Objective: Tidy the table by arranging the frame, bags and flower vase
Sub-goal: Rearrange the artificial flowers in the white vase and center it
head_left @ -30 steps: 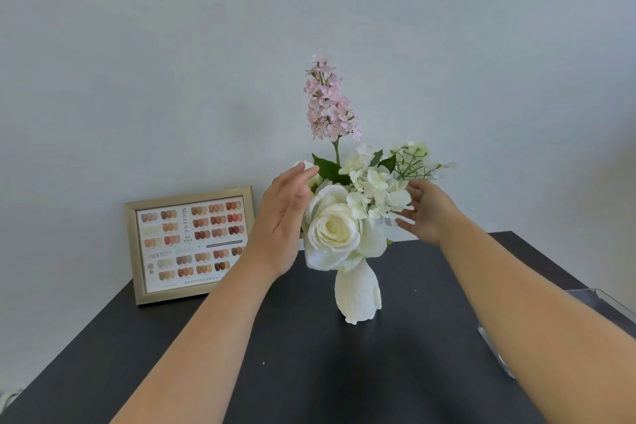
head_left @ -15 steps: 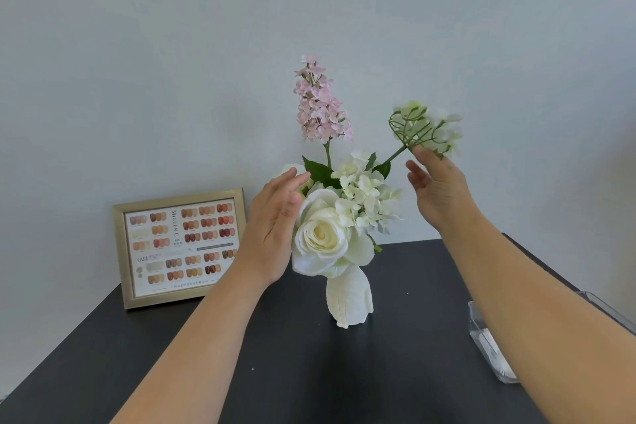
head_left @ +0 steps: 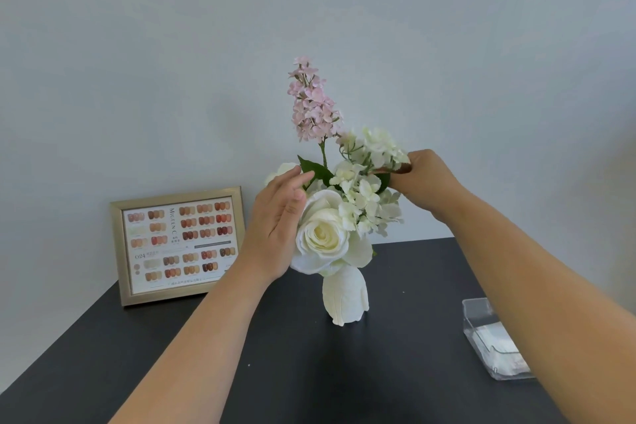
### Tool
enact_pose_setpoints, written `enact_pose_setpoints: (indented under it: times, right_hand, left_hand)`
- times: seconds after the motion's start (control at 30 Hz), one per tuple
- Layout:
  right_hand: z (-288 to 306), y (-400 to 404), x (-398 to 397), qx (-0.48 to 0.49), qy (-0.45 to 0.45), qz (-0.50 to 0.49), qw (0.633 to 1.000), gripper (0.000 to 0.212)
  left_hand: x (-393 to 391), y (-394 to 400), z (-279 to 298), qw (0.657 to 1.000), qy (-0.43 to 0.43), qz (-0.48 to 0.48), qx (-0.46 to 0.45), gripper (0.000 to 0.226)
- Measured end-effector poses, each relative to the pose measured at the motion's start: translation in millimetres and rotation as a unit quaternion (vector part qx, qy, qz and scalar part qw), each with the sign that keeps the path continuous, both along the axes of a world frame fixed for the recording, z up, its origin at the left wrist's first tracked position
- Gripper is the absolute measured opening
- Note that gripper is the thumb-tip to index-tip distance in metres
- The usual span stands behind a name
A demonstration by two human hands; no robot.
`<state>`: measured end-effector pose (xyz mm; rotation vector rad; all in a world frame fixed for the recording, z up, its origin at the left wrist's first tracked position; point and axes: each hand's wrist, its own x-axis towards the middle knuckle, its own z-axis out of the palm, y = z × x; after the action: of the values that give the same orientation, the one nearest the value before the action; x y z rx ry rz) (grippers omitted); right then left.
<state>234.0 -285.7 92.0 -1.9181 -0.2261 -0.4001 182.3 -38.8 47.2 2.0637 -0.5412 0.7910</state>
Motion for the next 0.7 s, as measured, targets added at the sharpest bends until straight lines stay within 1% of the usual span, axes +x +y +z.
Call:
enact_pose_setpoints:
  times: [0.07,0.1,0.17,0.2,0.23,0.27,0.3,0.37,0.4,0.5,0.57,0.7]
  right_hand:
    - [-5,-2,1,-0.027,0.037,-0.004,0.999,0.050]
    - [-6,-5,0,-0.033,0.056,0.000,0.998,0.047]
    - [-6,-12,-4,-0.049,0.094,0.032,0.994,0.033]
    - [-6,-16,-7,-0.051,0.106,0.049,0.992,0.036]
    - [-4,-19,-8,-0.043,0.104,0.056,0.992,0.049]
    - [-2,-22,-10,-0.021,0.089,0.051,0.995,0.061]
    - [2,-25,-11,0.003,0.059,0.038,0.998,0.064]
    - [7,-28,-12,0.050,-0.004,0.019,0.999,0.050]
    - [8,-30,-11,0.058,-0.018,0.023,0.998,0.045]
    - [12,-25,-10,0.003,-0.028,0.076,0.997,0.039]
    - [15,-17,-9,-0.030,-0.037,0.067,0.997,0.030]
    - [24,-4,-9,-0.046,-0.048,0.052,0.996,0.021]
  left_hand:
    - [-1,-1,1,1.000,0.004,-0.004,0.001,0.059]
    - [-2,-1,1,1.000,0.005,-0.006,0.004,0.060]
    - [-2,-1,1,1.000,0.007,-0.006,0.005,0.060]
    - [-2,0,1,1.000,0.009,-0.006,0.005,0.060]
    - [-2,0,1,1.000,0.011,-0.006,0.005,0.061]
    - [-2,0,1,1.000,0.012,-0.006,0.006,0.061]
    - [-2,0,1,1.000,0.012,-0.005,0.008,0.061]
    - [-2,1,1,1.000,0.011,-0.005,0.009,0.060]
    - [-2,0,0,1.000,0.012,-0.005,0.007,0.060]
    - [-2,0,0,1.000,0.011,-0.005,0.004,0.059]
    - [-2,0,-1,1.000,0.010,-0.004,0.004,0.059]
    - [-2,-1,0,1.000,0.009,-0.003,0.004,0.059]
